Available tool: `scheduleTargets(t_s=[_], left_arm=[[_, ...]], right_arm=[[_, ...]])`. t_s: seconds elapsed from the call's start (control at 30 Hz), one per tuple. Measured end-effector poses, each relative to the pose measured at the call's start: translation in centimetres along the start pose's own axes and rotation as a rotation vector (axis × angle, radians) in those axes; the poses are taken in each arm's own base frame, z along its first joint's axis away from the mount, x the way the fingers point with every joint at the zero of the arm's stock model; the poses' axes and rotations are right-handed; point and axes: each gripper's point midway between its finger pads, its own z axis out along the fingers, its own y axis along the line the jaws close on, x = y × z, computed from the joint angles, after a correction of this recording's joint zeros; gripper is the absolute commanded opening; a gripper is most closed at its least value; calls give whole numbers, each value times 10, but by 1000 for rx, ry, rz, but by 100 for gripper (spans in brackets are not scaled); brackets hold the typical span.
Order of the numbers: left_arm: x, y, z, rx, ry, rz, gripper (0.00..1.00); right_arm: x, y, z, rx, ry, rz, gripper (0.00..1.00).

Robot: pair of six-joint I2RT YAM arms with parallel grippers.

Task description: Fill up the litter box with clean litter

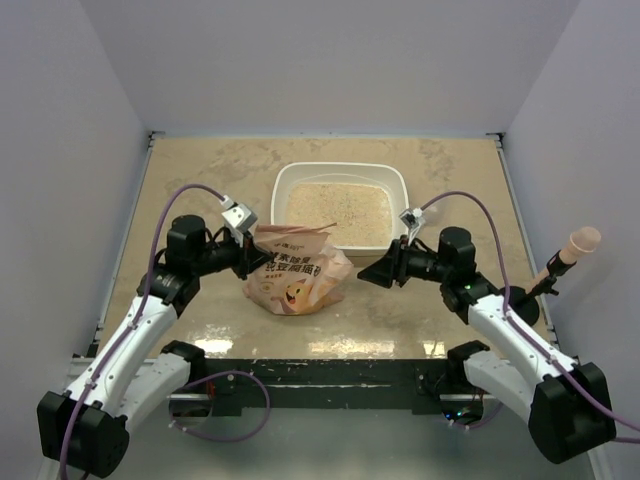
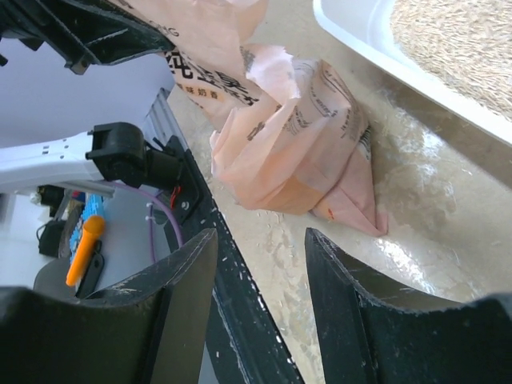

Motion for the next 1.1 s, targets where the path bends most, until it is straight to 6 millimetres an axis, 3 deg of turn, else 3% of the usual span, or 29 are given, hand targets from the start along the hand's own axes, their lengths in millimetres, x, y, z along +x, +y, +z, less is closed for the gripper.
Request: scheduleTargets(t_s=[0.3,0.53,0.77,0.97,1.07,1.1], left_arm=[[0,1,-1,-9,-7,4,0],[0,0,-2,-13,-10,6,0],[0,0,-3,-13,-15,9,0],[0,0,-4,-15,-15,9,0],[0,0,-4,-16,-15,9,0],[0,0,-4,-16,-16,10,0]], right_arm=[[12,28,30,-107,73,-71,51],[7,16,40,-64,57,-83,50],[-3,16,44,-52,34,-132,49],[2,14,49,-56,57,-130,48],[7,12,53,-52,76,-119,35],[8,12,53,-53,78,-119,20]])
